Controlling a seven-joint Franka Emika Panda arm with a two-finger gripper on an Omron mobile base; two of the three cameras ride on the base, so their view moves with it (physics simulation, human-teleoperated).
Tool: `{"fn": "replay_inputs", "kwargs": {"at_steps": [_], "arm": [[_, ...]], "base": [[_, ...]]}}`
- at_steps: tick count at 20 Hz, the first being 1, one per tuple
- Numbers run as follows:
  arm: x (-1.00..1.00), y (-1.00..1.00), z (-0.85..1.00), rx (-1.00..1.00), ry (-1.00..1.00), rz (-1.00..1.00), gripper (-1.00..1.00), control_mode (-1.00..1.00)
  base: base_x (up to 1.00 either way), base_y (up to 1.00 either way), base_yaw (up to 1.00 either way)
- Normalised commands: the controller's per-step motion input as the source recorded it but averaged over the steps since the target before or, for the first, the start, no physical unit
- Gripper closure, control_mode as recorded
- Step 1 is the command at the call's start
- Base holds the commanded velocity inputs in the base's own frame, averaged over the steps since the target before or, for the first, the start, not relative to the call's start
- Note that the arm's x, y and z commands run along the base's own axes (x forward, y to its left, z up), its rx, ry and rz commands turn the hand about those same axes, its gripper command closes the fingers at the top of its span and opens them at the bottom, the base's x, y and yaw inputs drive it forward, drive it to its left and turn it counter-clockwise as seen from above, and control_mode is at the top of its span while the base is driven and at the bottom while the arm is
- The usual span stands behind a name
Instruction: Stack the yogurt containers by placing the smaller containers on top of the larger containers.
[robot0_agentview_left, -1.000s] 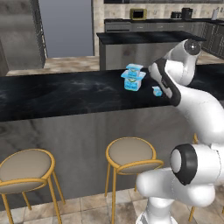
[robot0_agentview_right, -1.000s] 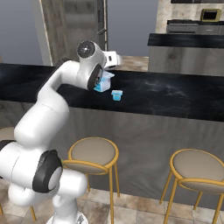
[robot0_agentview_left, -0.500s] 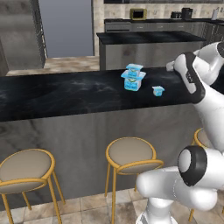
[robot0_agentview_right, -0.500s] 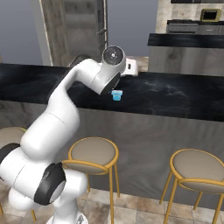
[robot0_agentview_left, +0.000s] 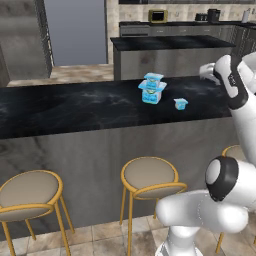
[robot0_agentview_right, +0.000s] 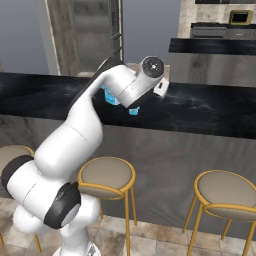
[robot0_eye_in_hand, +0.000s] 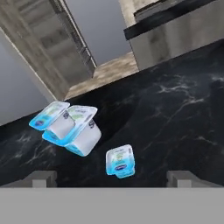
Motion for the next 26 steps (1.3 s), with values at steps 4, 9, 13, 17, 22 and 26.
{"fn": "replay_inputs", "kwargs": {"at_steps": [4, 9, 13, 17, 22, 26], "arm": [[0.0, 0.0, 0.0, 0.35, 0.34, 0.01, -1.0, -1.0], [0.0, 0.04, 0.0, 0.19, 0.25, 0.07, -1.0, -1.0], [0.0, 0.02, -0.02, 0.02, 0.06, 0.13, -1.0, -1.0], [-0.02, 0.0, -0.29, 0.0, 0.0, 0.18, -1.0, -1.0], [-0.08, 0.0, -0.7, 0.0, 0.0, 0.21, -1.0, -1.0], [-0.03, 0.0, -0.56, 0.0, 0.0, 0.19, -1.0, -1.0]], "base": [[0.0, 0.0, 0.0], [0.0, 0.0, 0.0], [0.0, 0.0, 0.0], [0.0, 0.0, 0.0], [0.0, 0.0, 0.0], [0.0, 0.0, 0.0]]}}
